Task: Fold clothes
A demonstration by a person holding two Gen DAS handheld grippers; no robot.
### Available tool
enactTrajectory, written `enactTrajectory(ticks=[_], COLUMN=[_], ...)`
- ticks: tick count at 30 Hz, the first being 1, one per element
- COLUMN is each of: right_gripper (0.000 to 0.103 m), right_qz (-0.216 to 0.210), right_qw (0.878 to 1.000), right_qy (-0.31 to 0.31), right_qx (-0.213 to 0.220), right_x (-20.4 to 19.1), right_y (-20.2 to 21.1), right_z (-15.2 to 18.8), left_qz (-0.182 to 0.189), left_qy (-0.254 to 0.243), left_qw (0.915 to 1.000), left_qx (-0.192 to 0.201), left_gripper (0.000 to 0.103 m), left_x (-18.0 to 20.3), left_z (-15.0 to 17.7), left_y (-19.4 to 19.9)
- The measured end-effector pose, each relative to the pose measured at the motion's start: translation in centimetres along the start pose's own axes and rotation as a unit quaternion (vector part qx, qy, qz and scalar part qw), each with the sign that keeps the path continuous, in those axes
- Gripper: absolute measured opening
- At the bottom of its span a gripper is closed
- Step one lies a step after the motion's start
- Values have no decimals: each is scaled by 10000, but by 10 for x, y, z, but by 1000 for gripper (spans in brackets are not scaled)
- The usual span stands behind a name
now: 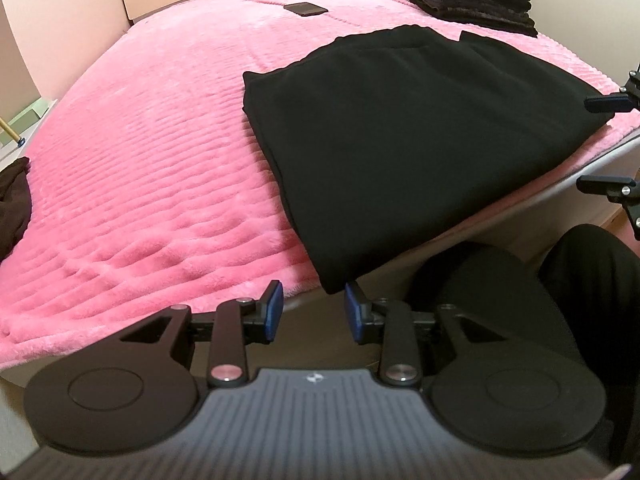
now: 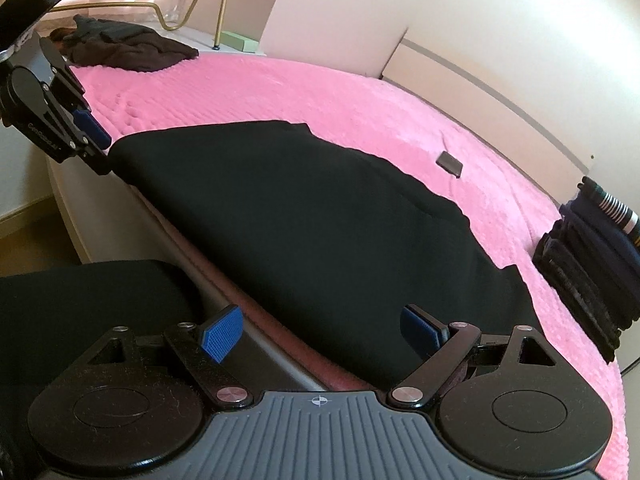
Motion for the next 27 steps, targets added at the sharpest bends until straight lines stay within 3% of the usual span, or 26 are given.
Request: enactTrajectory(ticks=[5,11,17,18,20,22,23,25,26,27], right_gripper=[88,88,87,83,59,58,58,48,28,16], right_qz=[-161,-645,-1221,-1263,-1334,-1289,-1268,-1263,-1265,-1293], right_qw=[9998,9959,9786,9740,9643,9557,9529,9499,9480,9481], right_qy=[110,614,1619,1840,2253,2619,2732,2846,2909,2896], right_qx=[26,175,345,382,400,376,355,282,245,229], right_x=[-8,-43,-97,-107,-126,-139,-144,-149,-150,-149], right_y=[0,0,-21,-26,-39,-54,-61,-73,-77,-80], right_z=[-4,-18,-38,-40,-43,-44,-45,-47,-47,-49], left_qz=[-33,-339,-771,-810,-842,-853,-829,-770,-725,-680], left_qy=[-80,-980,-1065,-1060,-1135,-1335,-1486,-1781,-1928,-2075], left_qw=[10000,9934,9899,9896,9883,9852,9827,9769,9739,9706], left_qx=[50,480,523,530,566,654,732,898,957,1016], left_gripper=[29,29,36,37,45,63,67,70,71,71], left_x=[1,-10,-46,-49,-49,-45,-41,-35,-32,-29], left_z=[2,12,23,24,25,28,29,30,30,29], left_y=[2,32,51,51,50,48,46,43,40,37])
Point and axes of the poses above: each gripper's, at about its wrist camera, not at the fingertips, and y roughly against the way its jaws point, x to its right, z to its underside, the point moved 3 cm from there along -y, roughly the way its jaws point, and after that the axes turned 13 degrees about -y, right-handed, at the moved point
